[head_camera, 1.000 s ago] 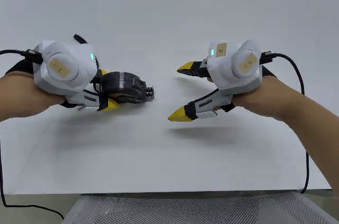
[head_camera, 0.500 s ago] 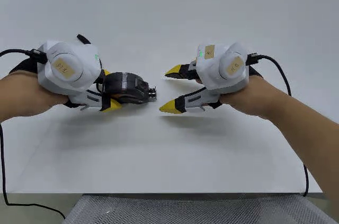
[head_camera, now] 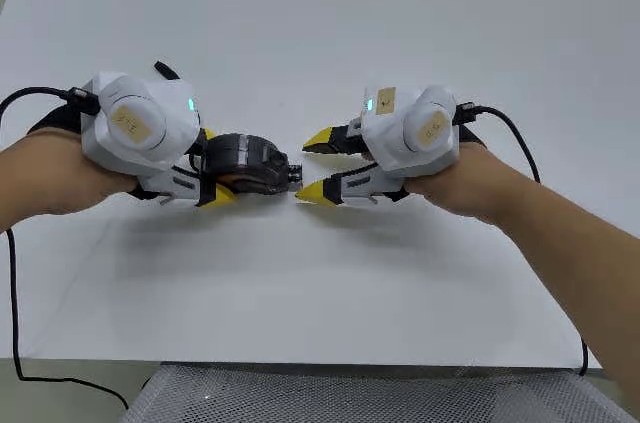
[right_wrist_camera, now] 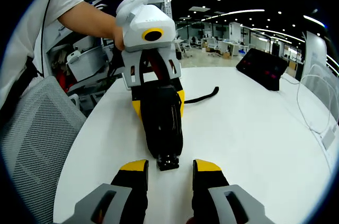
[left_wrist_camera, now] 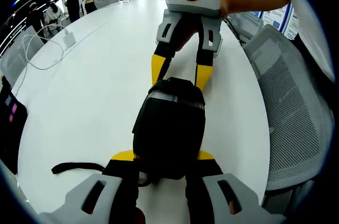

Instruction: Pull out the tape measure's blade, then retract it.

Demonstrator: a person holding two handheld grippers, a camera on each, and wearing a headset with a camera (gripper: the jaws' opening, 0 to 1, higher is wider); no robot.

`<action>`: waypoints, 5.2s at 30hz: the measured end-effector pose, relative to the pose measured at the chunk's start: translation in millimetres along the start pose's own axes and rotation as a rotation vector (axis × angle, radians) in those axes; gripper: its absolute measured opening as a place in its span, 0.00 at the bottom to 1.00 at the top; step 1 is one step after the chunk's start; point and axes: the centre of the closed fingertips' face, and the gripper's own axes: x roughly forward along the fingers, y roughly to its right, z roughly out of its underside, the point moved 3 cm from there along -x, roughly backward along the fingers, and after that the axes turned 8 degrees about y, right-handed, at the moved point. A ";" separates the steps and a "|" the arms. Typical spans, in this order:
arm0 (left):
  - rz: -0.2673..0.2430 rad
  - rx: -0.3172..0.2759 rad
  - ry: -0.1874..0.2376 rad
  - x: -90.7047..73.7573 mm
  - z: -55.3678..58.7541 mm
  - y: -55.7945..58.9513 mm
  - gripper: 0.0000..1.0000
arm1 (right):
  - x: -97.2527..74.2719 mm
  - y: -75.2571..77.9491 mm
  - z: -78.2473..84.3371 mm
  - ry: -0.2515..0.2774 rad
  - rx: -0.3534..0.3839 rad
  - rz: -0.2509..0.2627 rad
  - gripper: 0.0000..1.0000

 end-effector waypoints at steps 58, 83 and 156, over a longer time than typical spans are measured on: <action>0.005 0.009 0.001 0.3 -0.4 -0.2 0.29 | 11.0 -1.2 3.7 -0.030 -0.044 -0.029 0.09; 0.008 0.013 -0.009 -0.1 -0.7 1.0 0.29 | -13.4 0.2 13.9 -0.070 -0.053 -0.009 0.09; 0.012 0.017 -0.007 0.6 -0.3 0.0 0.29 | -63.0 6.4 35.5 -0.169 -0.037 0.049 0.08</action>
